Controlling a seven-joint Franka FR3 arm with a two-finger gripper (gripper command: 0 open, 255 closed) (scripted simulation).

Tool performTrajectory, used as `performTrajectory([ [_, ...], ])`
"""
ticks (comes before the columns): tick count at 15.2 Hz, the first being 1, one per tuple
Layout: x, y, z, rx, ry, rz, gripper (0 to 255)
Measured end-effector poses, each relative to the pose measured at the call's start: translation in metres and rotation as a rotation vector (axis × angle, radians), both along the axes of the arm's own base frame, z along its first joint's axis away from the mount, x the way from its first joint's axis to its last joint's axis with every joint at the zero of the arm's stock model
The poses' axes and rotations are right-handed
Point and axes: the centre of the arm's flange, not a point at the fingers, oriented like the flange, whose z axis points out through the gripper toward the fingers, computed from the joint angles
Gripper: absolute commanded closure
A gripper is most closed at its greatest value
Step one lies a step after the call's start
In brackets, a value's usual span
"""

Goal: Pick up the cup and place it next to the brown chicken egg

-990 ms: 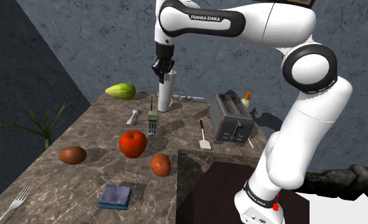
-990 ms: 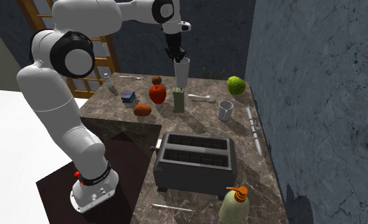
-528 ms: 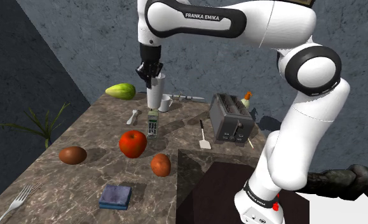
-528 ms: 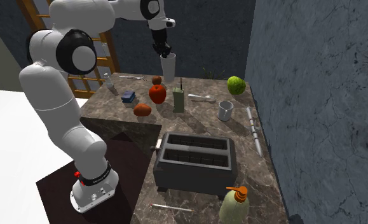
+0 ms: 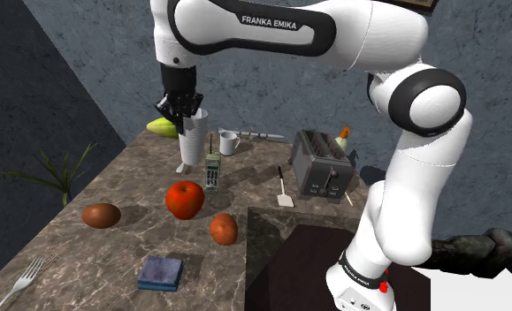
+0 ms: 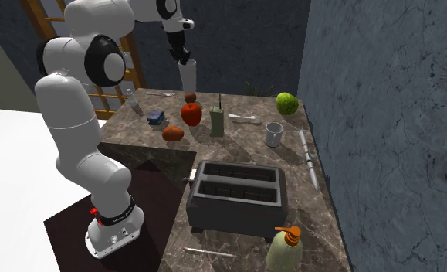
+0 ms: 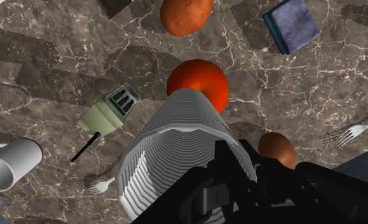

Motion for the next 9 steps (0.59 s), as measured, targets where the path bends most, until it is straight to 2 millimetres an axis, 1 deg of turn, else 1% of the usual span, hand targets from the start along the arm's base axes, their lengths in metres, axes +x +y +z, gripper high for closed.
performTrajectory([
  [5, -0.011, 0.064, -0.003, 0.000, 0.000, 0.000, 255],
  [8, -0.018, 0.106, 0.001, 0.000, 0.000, 0.000, 255],
  [9, -0.018, 0.113, -0.001, 0.000, 0.000, 0.000, 255],
])
